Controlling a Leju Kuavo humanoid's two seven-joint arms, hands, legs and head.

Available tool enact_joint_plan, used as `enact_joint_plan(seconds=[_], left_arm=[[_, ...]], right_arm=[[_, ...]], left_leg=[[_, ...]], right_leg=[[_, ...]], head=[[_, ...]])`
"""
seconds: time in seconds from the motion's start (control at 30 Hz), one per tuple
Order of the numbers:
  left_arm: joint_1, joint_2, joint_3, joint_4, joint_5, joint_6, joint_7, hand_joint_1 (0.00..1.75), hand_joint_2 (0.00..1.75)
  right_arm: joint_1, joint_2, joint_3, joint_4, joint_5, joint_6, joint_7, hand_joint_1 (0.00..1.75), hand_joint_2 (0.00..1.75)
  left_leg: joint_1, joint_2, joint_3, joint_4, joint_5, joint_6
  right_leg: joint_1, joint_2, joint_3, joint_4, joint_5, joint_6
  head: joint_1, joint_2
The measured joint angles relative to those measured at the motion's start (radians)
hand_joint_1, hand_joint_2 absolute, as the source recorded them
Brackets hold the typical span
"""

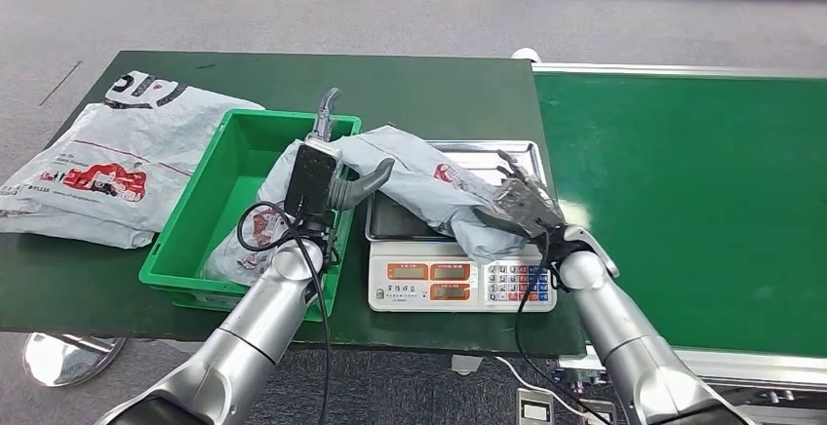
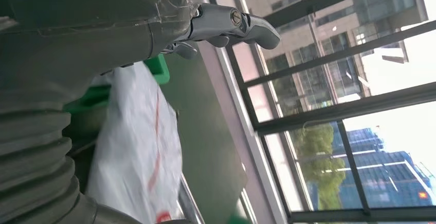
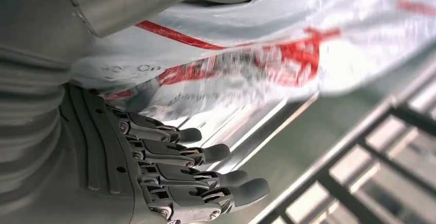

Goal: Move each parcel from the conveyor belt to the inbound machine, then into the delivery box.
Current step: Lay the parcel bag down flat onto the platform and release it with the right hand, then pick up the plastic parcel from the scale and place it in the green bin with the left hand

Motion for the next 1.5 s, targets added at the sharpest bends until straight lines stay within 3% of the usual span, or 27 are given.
enact_joint_plan(seconds=[0.3, 0.43, 0.6, 0.77, 1.0, 1.2, 1.33, 1.47, 1.5], left_arm=[[-0.022, 0.006, -0.060, 0.032, -0.051, -0.005, 0.016, 0.00, 1.75], [-0.041, 0.002, -0.083, 0.057, -0.080, -0.065, 0.046, 0.00, 1.75], [-0.099, -0.017, -0.134, 0.128, -0.150, -0.141, 0.130, 0.00, 1.75], [-0.138, -0.030, -0.165, 0.178, -0.186, -0.164, 0.165, 0.00, 1.75], [-0.195, -0.064, -0.290, 0.262, -0.436, -0.196, 0.327, 0.00, 1.75], [-0.217, -0.086, -0.442, 0.318, -0.647, -0.316, 0.450, 0.00, 1.75], [-0.212, -0.089, -0.525, 0.347, -0.739, -0.372, 0.487, 0.02, 1.75], [-0.197, -0.089, -0.571, 0.365, -0.792, -0.407, 0.496, 1.70, 1.75], [-0.194, -0.088, -0.579, 0.368, -0.801, -0.414, 0.494, 1.75, 1.75]], right_arm=[[0.084, -0.025, -0.125, -0.103, -0.064, -0.012, -0.052, 0.00, 1.75], [0.103, -0.025, -0.162, -0.139, -0.171, 0.017, -0.112, 0.00, 0.00], [0.109, -0.025, -0.244, -0.175, -0.354, 0.099, -0.136, 0.00, 0.00], [0.109, -0.025, -0.300, -0.185, -0.417, 0.132, -0.131, 0.00, 0.00], [0.055, -0.040, -0.399, -0.124, -0.637, 0.238, -0.095, 0.00, 0.00], [0.045, -0.044, -0.470, -0.119, -0.635, 0.236, -0.077, 0.00, 0.00], [0.044, -0.038, -0.496, -0.146, -0.607, 0.246, -0.058, 0.00, 0.00], [0.034, -0.032, -0.502, -0.152, -0.583, 0.268, -0.059, 0.00, 0.00], [0.029, -0.031, -0.502, -0.151, -0.582, 0.274, -0.062, 0.00, 0.00]], left_leg=[[0.000, 0.003, 0.000, 0.000, -0.001, 0.000], [0.000, 0.003, 0.000, 0.000, 0.000, 0.000], [-0.001, 0.002, 0.000, 0.000, -0.001, 0.000], [-0.001, 0.003, 0.000, 0.000, -0.001, 0.000], [-0.001, 0.002, 0.000, 0.000, -0.001, 0.001], [-0.002, 0.002, 0.000, 0.000, -0.001, 0.001], [-0.002, 0.003, 0.000, 0.000, -0.001, 0.001], [-0.002, 0.003, 0.000, 0.000, -0.001, 0.001], [-0.002, 0.002, 0.000, 0.000, -0.001, 0.001]], right_leg=[[0.000, 0.003, -0.001, 0.000, 0.000, 0.000], [0.000, 0.003, -0.001, 0.000, 0.000, 0.000], [-0.001, 0.003, -0.001, 0.000, 0.000, 0.000], [-0.001, 0.004, -0.001, 0.000, 0.001, 0.001], [-0.001, 0.002, 0.000, 0.000, 0.001, 0.001], [-0.002, 0.003, 0.000, 0.000, 0.001, 0.001], [-0.002, 0.003, -0.001, 0.000, 0.000, 0.001], [-0.002, 0.003, 0.000, 0.000, 0.000, 0.001], [-0.002, 0.002, 0.000, 0.000, 0.000, 0.001]], head=[[0.000, 0.000], [0.000, 0.000], [0.000, 0.000], [0.000, 0.000], [0.000, 0.000], [0.000, 0.000], [0.000, 0.000], [0.000, 0.000], [0.000, 0.000]])
